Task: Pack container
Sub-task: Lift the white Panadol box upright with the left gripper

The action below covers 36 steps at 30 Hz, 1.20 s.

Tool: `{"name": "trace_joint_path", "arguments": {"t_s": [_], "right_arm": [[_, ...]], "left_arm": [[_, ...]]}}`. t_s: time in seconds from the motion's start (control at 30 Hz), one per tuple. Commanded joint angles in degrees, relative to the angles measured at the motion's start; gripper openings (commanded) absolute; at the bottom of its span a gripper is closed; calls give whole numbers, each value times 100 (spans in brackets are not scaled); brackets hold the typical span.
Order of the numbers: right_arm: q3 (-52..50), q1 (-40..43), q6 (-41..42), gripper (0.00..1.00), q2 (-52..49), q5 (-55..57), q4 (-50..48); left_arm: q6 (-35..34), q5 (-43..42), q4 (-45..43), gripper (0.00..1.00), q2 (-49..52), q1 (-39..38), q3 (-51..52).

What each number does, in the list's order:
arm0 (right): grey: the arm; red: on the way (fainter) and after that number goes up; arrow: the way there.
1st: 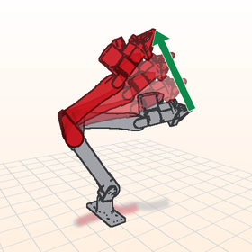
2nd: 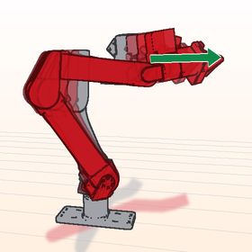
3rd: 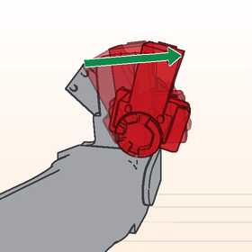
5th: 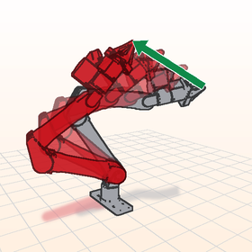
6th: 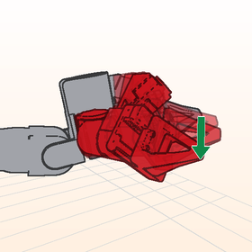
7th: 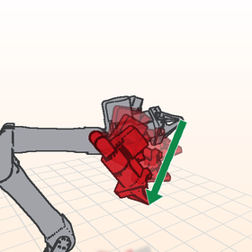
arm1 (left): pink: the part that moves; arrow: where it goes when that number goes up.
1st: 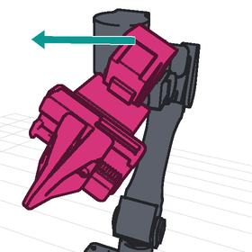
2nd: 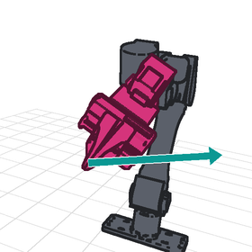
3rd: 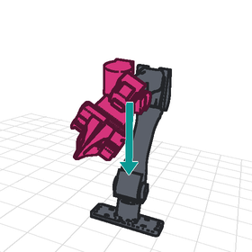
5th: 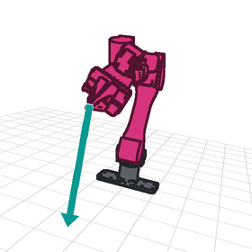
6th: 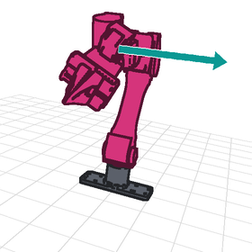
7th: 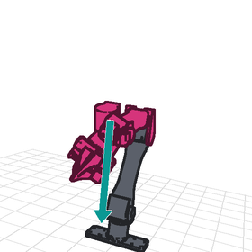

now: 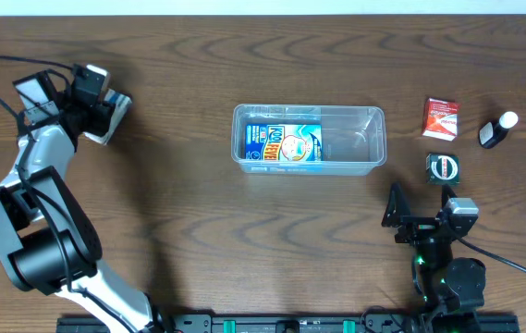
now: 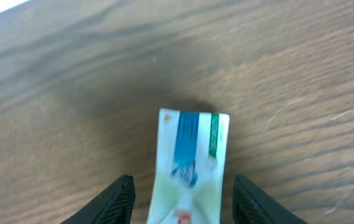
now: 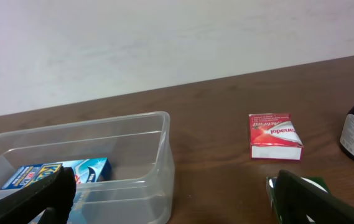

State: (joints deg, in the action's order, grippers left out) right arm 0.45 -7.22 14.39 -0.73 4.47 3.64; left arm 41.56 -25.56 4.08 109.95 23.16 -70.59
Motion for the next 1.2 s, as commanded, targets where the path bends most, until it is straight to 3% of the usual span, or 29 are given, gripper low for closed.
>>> {"name": "trace_joint_path", "arguments": {"t_s": [0.0, 0.17, 0.33, 0.43, 0.63, 1.17], "right_arm": [[-13, 46, -76, 99, 9, 0, 20], [-13, 46, -76, 99, 9, 0, 20], [-13, 46, -76, 99, 9, 0, 20], [-13, 46, -76, 99, 9, 0, 20], [-13, 46, -76, 99, 9, 0, 20], [-13, 46, -74, 99, 9, 0, 20]], "left_arm": [[-28, -236, -17, 51, -501, -302, -59], [-28, -122, -31, 51, -1078, -691, -59], [-26, 640, 304, 52, -1113, -671, -57], [-26, 680, 634, 62, -997, -535, -57], [-20, 678, 739, 97, -498, -323, -57], [378, 671, 518, 96, 603, -118, -57]]}}
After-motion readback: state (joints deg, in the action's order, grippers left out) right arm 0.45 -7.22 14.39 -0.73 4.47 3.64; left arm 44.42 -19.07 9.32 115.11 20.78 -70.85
